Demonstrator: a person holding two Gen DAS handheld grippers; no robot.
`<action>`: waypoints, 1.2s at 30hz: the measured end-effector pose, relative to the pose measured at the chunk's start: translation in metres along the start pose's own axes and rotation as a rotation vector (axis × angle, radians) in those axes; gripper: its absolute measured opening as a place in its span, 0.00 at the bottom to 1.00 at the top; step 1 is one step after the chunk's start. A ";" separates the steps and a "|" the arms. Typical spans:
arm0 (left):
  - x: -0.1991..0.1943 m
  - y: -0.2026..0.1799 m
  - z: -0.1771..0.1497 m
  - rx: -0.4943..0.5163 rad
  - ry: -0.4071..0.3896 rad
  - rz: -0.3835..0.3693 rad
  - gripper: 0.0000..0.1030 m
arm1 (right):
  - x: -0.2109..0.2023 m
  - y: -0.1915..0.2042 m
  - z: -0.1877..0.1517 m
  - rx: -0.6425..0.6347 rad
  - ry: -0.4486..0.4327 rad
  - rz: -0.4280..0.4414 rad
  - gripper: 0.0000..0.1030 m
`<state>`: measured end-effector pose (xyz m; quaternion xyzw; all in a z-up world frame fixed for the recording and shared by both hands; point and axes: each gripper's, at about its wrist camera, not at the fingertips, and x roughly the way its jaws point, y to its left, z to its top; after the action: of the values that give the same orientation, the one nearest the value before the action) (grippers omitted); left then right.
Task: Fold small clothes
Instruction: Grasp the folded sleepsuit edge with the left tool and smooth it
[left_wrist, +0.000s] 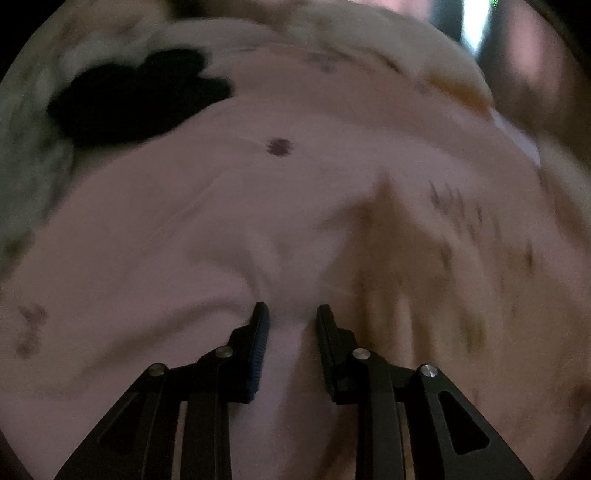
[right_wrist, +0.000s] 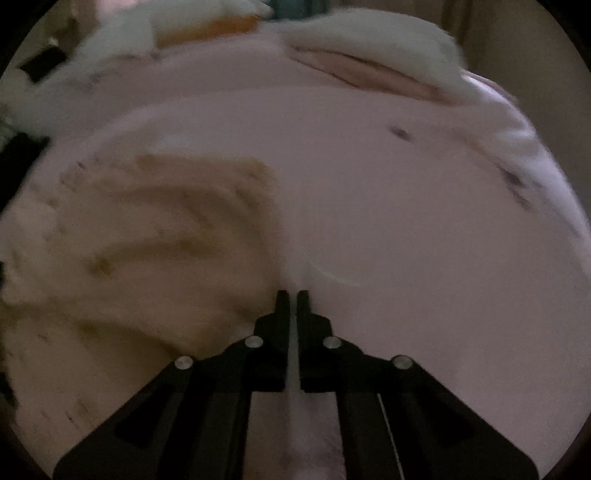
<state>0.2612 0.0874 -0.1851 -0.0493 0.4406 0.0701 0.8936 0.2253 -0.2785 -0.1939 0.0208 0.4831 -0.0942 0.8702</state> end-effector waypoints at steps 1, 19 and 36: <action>-0.013 -0.005 -0.014 0.120 0.032 -0.011 0.46 | -0.013 -0.008 -0.016 0.009 0.004 0.074 0.14; -0.115 0.085 -0.163 -0.139 0.273 -0.657 0.60 | -0.098 -0.048 -0.183 0.306 0.024 0.544 0.84; -0.123 0.083 -0.191 -0.312 0.363 -0.884 0.58 | -0.111 -0.038 -0.229 0.458 0.118 0.821 0.65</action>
<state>0.0244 0.1308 -0.2057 -0.3754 0.5104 -0.2597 0.7287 -0.0310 -0.2705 -0.2201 0.4070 0.4503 0.1549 0.7795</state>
